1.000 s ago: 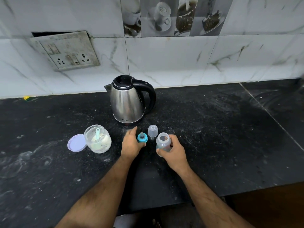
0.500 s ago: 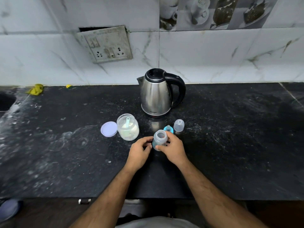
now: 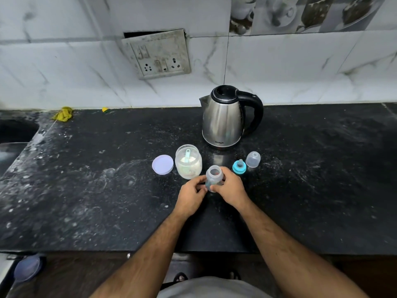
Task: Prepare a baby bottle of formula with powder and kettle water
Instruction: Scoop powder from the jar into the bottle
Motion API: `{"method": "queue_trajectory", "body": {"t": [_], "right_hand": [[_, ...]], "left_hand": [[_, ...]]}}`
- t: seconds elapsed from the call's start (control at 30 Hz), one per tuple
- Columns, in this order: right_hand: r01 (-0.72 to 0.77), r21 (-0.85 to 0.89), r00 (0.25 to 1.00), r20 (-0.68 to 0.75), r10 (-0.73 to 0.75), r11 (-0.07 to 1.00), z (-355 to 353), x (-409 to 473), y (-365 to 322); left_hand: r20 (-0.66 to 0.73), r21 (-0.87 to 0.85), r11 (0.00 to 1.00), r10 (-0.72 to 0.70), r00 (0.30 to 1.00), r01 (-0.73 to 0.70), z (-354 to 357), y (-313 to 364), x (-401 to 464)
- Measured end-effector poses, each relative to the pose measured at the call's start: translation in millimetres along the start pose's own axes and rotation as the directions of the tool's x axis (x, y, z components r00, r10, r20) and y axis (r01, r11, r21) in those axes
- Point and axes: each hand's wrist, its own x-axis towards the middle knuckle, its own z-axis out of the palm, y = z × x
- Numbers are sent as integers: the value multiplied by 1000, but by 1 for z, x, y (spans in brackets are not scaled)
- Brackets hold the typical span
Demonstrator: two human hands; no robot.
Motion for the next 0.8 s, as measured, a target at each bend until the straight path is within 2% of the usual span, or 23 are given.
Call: {"method": "queue_trajectory", "body": {"t": [0.17, 0.27, 0.37, 0.47, 0.6, 0.67, 0.8], "right_hand": [[-61, -85, 997, 43, 65, 995, -3, -3, -1], [-91, -161, 992, 72, 103, 983, -8, -8, -1], [-80, -203, 997, -34, 75, 976, -17, -10, -6], [-50, -188, 986, -168, 17, 981, -28, -6, -23], [36, -115, 968, -241, -63, 993, -35, 11, -59], [87, -160, 959, -252, -126, 983, -31, 20, -76], [194, -290, 967, -102, -232, 937, -15, 36, -102]], "left_hand": [[0, 1, 1000, -27, 1000, 27, -6, -6, -1], [-141, -16, 999, -43, 989, 41, -15, -15, -7], [-346, -51, 997, -67, 936, 52, -30, -25, -10], [-446, -44, 997, -78, 892, 65, -45, -27, -3], [-320, -28, 999, -41, 947, 34, -57, -17, 21], [-245, 1, 1000, -18, 969, 19, -60, -11, 35], [-180, 66, 997, -33, 983, 45, -60, -4, 53]]}}
